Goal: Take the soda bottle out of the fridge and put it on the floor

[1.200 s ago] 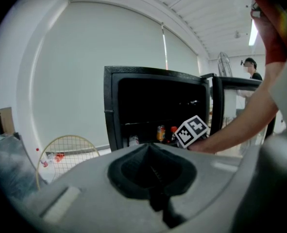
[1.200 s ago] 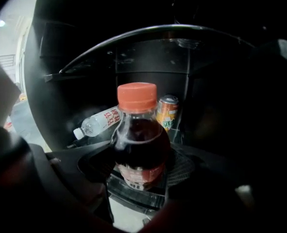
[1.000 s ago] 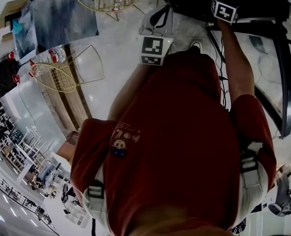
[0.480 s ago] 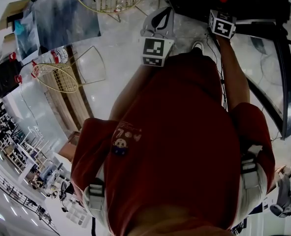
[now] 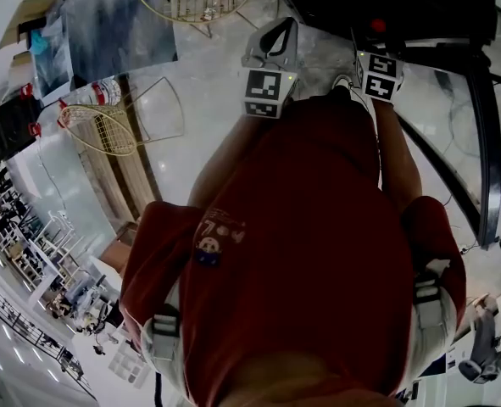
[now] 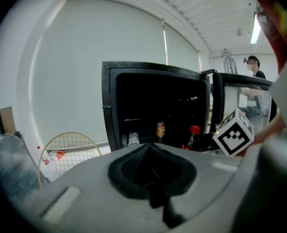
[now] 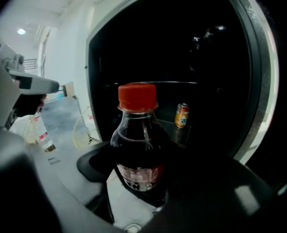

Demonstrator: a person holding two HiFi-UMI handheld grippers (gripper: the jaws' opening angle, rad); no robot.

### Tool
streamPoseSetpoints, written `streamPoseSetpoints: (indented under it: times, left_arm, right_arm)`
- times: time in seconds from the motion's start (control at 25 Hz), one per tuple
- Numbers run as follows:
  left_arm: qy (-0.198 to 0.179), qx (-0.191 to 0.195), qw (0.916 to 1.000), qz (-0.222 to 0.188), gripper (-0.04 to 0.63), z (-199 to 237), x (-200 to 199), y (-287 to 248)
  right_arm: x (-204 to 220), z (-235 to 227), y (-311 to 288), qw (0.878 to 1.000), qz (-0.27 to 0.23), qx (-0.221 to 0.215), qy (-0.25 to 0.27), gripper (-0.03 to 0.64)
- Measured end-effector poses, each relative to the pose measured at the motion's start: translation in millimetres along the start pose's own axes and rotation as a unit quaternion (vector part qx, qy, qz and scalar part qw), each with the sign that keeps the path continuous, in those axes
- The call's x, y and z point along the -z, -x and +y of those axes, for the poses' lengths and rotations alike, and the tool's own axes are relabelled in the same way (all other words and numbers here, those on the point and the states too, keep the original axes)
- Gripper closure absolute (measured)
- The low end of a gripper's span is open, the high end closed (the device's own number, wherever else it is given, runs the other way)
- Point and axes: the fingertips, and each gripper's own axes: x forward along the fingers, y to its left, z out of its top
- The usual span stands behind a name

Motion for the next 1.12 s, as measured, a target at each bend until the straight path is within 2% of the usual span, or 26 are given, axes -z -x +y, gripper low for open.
streamPoseSetpoints:
  times: [0.2,0.36,0.52,0.64,0.92,1.12]
  left_arm:
    - [0.001,-0.018,0.9998,-0.001,0.597,-6.2,-5.3,-1.2]
    - [0.008,-0.042,0.9991,-0.001,0.597,-10.0,-8.7,2.4]
    - [0.017,-0.069,0.9974,-0.002,0.597,-12.9,-10.6,4.2]
    - [0.026,-0.092,0.9954,0.001,0.597,-15.2,-10.1,10.6]
    - [0.049,-0.141,0.9888,-0.002,0.597,2.5,-0.9,60.7]
    - [0.078,-0.175,0.9812,-0.026,0.597,28.1,7.3,117.1]
  right_arm:
    - [-8.8,9.4,18.3,1.0,-0.004,-0.029,0.006,0.313]
    - [-13.1,13.1,35.3,0.999,-0.007,-0.048,-0.002,0.313]
    - [-13.4,12.7,43.6,0.996,-0.003,-0.085,-0.019,0.313]
    - [-14.0,14.7,52.2,0.995,0.0,-0.104,-0.003,0.313]
    - [-17.8,49.2,66.1,0.989,-0.002,-0.149,0.007,0.313]
    - [-33.3,86.7,77.6,0.985,-0.019,-0.165,0.049,0.313]
